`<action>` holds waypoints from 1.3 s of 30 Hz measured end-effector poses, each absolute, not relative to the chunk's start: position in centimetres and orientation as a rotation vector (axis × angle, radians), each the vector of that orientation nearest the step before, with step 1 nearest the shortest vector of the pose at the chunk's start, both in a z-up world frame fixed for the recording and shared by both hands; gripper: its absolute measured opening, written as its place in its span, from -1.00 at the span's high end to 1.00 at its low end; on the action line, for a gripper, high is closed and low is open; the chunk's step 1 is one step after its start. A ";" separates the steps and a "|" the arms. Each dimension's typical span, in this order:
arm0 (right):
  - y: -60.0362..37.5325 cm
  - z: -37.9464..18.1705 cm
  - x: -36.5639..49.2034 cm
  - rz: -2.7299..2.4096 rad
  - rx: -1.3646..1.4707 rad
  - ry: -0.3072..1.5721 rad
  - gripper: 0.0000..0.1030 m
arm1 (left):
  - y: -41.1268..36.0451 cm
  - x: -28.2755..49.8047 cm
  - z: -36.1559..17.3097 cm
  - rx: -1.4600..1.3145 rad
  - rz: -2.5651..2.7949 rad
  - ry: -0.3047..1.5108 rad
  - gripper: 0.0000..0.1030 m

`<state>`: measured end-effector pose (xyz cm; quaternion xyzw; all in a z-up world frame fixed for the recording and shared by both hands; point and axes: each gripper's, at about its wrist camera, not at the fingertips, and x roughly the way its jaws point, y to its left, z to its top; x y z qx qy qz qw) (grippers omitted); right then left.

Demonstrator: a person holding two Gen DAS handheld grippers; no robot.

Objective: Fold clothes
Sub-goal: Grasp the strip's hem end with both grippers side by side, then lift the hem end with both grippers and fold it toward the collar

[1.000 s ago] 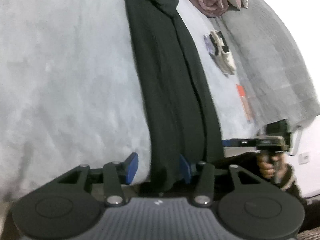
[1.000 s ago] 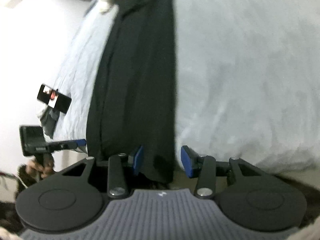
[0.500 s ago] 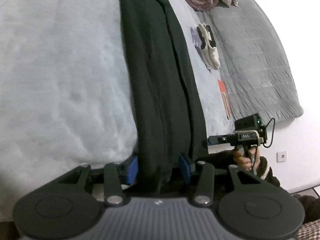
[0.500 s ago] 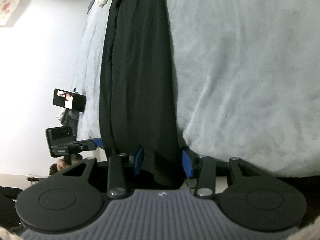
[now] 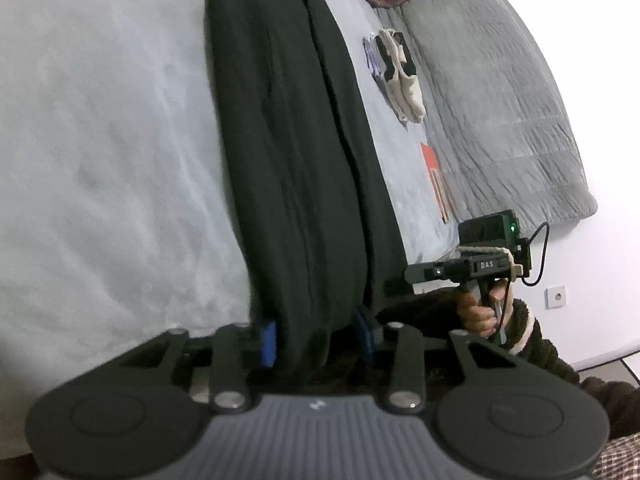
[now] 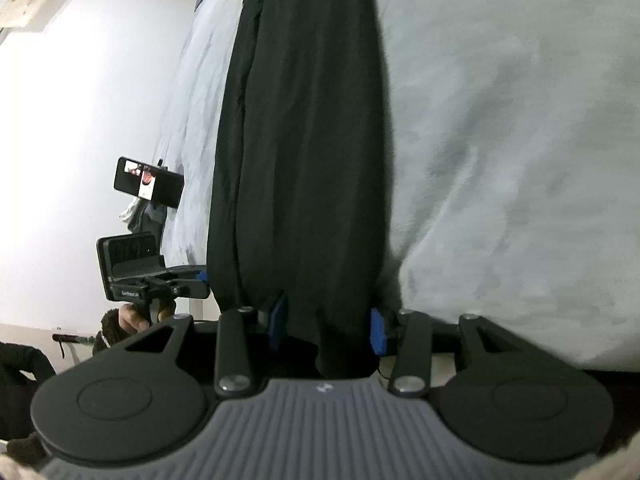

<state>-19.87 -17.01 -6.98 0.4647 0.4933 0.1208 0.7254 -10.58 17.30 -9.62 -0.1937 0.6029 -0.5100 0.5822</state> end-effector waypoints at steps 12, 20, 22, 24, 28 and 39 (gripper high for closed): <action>-17.4 -7.3 -19.8 0.275 1.109 1.070 0.76 | 15.8 -11.6 -9.2 -0.497 -1.255 1.444 0.70; -17.2 -5.7 -18.5 0.330 1.150 0.978 0.77 | 16.1 -10.9 -7.3 -0.679 -1.295 1.311 0.71; -17.4 -5.5 -17.9 0.333 1.169 0.950 0.77 | 16.3 -10.6 -7.0 -0.734 -1.290 1.278 0.71; -17.5 -5.2 -17.3 0.329 1.184 0.925 0.77 | 16.6 -9.9 -6.8 -0.788 -1.267 1.251 0.71; -18.7 -5.0 -15.8 0.294 1.208 0.880 0.77 | 16.4 -8.2 -6.8 -0.869 -1.210 1.210 0.71; -23.5 -8.9 -10.6 0.149 1.376 0.805 0.77 | 13.0 -1.6 -8.0 -0.901 -1.086 1.193 0.71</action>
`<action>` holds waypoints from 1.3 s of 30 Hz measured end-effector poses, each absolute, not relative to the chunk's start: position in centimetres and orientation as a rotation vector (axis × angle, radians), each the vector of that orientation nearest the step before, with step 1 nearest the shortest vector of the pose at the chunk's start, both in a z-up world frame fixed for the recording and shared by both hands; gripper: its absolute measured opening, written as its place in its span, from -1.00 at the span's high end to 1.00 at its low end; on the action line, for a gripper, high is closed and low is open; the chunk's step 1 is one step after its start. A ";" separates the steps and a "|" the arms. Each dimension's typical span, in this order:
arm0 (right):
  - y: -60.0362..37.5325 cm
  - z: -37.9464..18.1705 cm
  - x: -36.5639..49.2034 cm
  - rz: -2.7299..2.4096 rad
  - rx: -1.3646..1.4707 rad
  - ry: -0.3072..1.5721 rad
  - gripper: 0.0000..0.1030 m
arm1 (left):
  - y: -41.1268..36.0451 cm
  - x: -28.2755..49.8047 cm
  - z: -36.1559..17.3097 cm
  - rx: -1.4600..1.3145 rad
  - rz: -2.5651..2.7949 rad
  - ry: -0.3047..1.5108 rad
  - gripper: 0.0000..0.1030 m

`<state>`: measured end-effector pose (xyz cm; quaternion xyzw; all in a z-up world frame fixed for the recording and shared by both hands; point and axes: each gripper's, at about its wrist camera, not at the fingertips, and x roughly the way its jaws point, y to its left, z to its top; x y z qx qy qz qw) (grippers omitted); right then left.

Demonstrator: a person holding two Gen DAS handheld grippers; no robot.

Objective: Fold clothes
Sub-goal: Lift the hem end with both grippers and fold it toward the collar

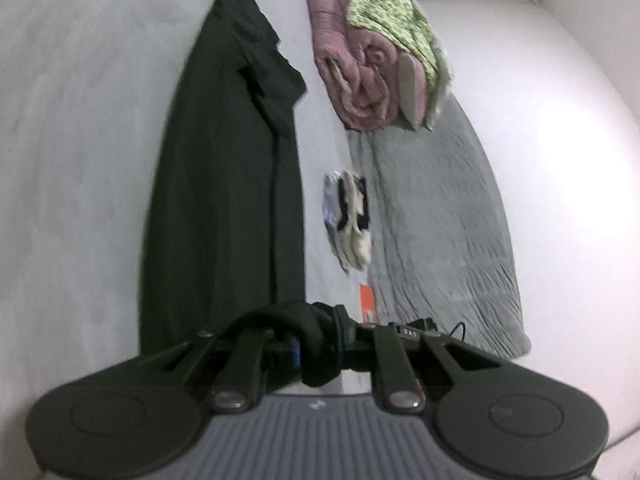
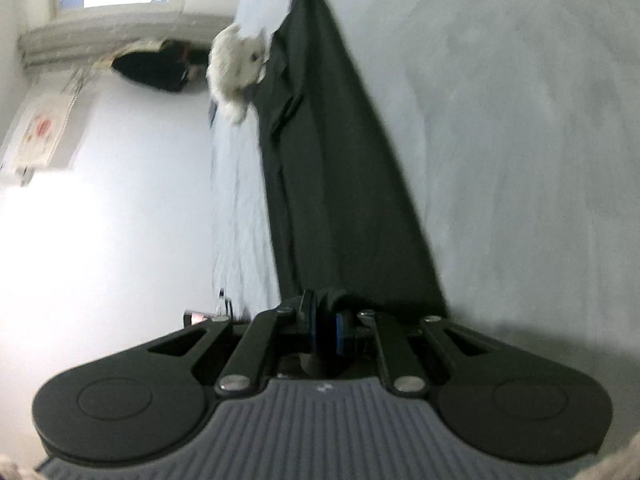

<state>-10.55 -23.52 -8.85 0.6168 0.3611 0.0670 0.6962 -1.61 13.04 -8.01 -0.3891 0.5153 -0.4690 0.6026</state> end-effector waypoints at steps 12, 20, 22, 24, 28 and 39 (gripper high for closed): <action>-27.7 -10.8 -8.3 0.165 1.434 0.720 0.65 | 13.6 2.8 -9.6 -0.944 -0.979 1.124 0.28; -28.4 -7.5 -8.8 0.148 1.269 0.573 0.15 | 13.5 3.2 -6.5 -0.756 -0.954 1.003 0.18; -27.9 -6.9 -8.4 0.116 1.180 0.573 0.15 | 13.2 3.1 -6.1 -0.679 -0.943 0.992 0.18; -27.3 -6.5 -8.0 0.084 1.086 0.582 0.15 | 13.3 2.8 -6.3 -0.615 -0.928 0.987 0.18; -25.4 -6.5 -7.1 0.039 0.902 0.632 0.15 | 12.3 2.5 -6.3 -0.522 -0.913 0.972 0.19; -21.1 -7.1 -5.4 -0.077 0.483 0.679 0.89 | 10.5 1.9 -6.3 -0.369 -0.885 0.923 0.85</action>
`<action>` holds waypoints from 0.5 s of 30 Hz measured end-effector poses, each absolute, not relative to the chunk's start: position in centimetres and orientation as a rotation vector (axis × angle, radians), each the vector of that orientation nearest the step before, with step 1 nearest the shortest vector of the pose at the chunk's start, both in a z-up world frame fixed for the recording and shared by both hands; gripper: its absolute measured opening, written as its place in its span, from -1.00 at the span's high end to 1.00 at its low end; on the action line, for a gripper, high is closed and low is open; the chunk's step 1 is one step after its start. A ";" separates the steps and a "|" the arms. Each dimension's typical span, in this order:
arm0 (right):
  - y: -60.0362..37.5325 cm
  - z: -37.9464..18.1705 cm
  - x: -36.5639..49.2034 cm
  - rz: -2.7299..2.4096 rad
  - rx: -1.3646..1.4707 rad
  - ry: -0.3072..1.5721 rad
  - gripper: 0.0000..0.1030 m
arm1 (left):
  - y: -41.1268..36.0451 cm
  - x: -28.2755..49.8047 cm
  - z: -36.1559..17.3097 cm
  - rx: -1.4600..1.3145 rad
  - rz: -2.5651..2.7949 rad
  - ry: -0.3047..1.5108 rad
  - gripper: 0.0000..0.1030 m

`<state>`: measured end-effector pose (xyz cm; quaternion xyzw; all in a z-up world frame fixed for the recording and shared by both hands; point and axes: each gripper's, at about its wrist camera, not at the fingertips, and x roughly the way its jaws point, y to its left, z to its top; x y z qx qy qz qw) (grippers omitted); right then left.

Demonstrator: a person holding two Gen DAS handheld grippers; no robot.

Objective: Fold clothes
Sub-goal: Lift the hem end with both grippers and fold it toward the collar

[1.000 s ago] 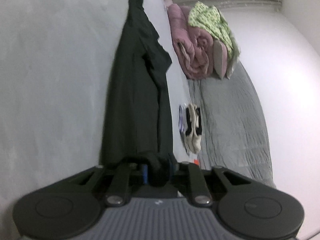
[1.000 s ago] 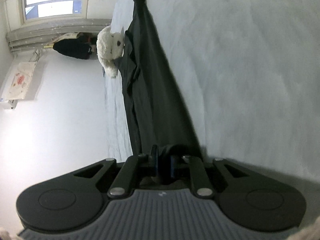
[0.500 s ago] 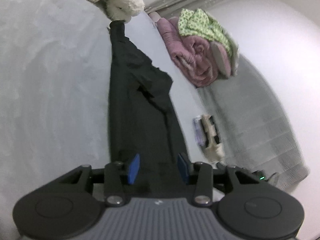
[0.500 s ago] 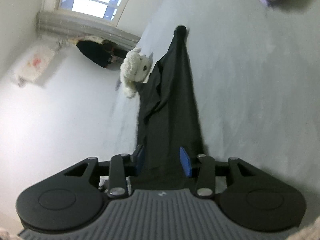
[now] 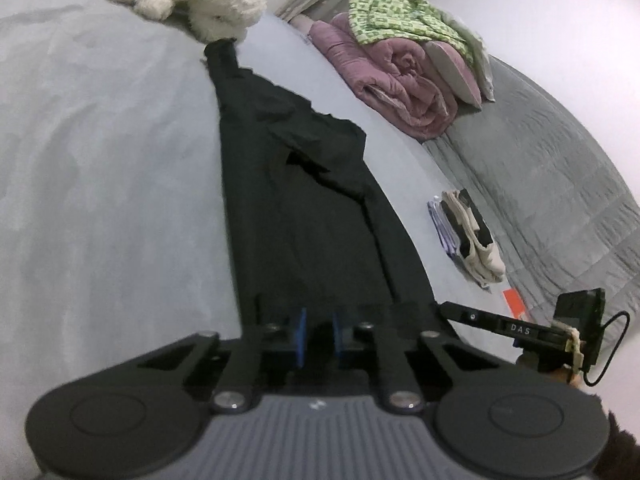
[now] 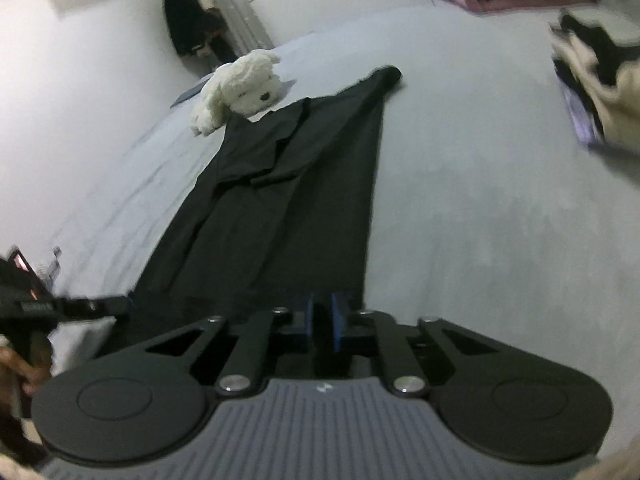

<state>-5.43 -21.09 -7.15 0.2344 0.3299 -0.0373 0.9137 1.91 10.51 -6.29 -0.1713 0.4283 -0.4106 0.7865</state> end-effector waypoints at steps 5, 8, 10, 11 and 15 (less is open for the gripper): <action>-20.5 -6.6 -5.6 -0.097 0.434 0.651 0.89 | 11.2 2.0 -5.3 -0.347 -0.856 0.882 0.85; -20.2 -6.0 -5.7 -0.111 0.421 0.645 0.67 | 11.6 1.8 -4.4 -0.311 -0.828 0.861 0.60; -20.0 -5.8 -5.9 -0.120 0.400 0.652 0.43 | 11.7 1.6 -4.0 -0.279 -0.813 0.845 0.26; -19.9 -5.9 -5.7 -0.129 0.387 0.655 0.18 | 11.7 1.5 -3.9 -0.263 -0.808 0.840 0.21; -19.3 -6.0 -5.3 -0.132 0.331 0.659 0.16 | 10.7 1.2 -4.2 -0.188 -0.819 0.852 0.23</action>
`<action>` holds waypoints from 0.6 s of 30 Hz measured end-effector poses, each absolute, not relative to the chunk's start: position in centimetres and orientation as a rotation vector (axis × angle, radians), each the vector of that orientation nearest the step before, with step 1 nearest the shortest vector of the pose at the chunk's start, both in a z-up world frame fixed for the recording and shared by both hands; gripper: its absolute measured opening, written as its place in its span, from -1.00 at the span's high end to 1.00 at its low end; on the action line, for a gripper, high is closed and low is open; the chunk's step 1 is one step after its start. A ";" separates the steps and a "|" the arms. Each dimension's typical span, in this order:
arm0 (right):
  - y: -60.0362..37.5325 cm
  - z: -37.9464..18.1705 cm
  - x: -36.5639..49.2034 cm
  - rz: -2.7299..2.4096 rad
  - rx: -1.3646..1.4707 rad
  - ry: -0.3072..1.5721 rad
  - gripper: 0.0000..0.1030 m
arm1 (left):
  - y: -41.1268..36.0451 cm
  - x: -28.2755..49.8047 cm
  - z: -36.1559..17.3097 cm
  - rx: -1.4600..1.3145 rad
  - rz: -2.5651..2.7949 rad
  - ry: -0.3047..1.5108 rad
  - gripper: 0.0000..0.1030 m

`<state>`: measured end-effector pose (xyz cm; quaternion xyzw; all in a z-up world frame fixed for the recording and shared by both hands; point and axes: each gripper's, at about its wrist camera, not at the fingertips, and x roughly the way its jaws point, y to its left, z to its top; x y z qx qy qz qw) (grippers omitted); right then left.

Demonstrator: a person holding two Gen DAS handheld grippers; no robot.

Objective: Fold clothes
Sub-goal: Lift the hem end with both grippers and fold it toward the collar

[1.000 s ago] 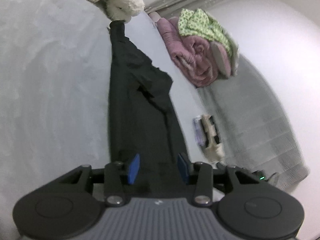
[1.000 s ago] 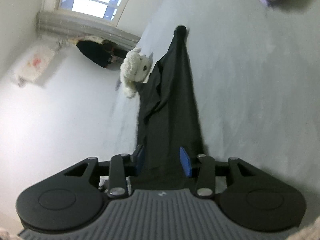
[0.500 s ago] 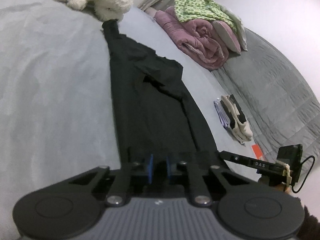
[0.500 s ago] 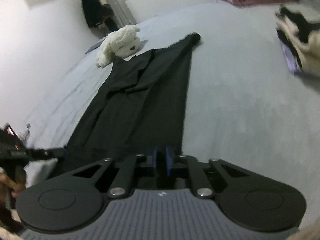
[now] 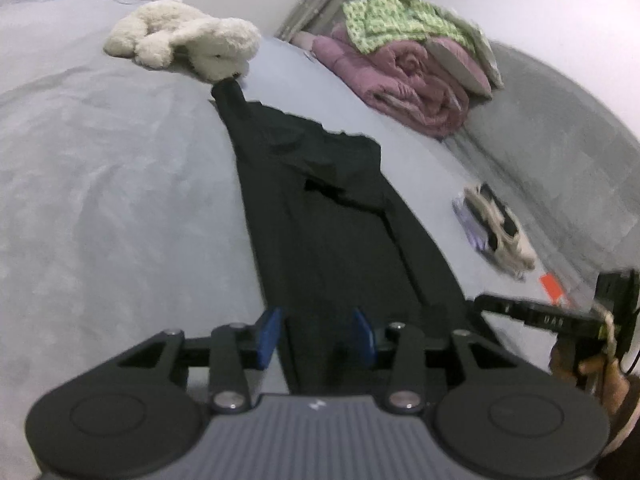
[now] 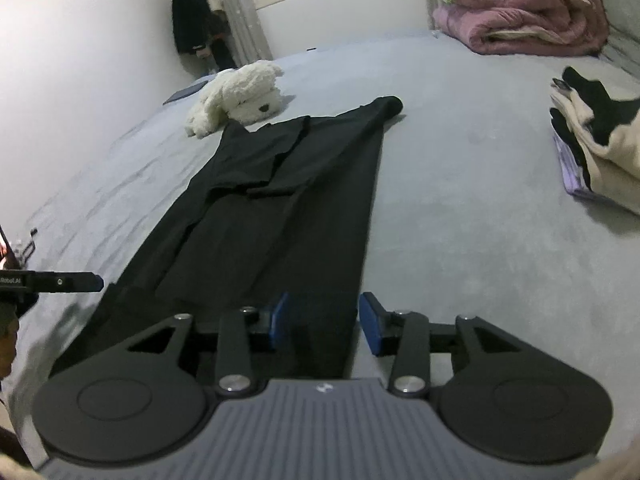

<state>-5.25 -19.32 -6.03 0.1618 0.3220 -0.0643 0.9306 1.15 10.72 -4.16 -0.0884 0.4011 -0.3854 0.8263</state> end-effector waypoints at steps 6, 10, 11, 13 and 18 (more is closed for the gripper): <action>-18.2 -7.1 -4.6 -0.169 0.202 0.722 0.63 | 9.3 0.4 -4.8 -0.069 -0.803 0.840 0.57; -17.3 -6.9 -5.1 -0.179 0.115 0.691 0.84 | 9.4 -0.2 -4.5 -0.044 -0.794 0.808 0.72; -17.1 -6.9 -5.3 -0.183 0.094 0.683 0.88 | 9.5 -0.3 -4.4 -0.042 -0.795 0.798 0.75; -16.7 -6.7 -5.7 -0.188 0.060 0.664 0.90 | 9.6 -0.5 -4.2 -0.041 -0.798 0.782 0.80; -16.4 -6.2 -6.2 -0.205 0.032 0.612 0.92 | 9.8 -0.8 -3.7 -0.049 -0.798 0.743 0.88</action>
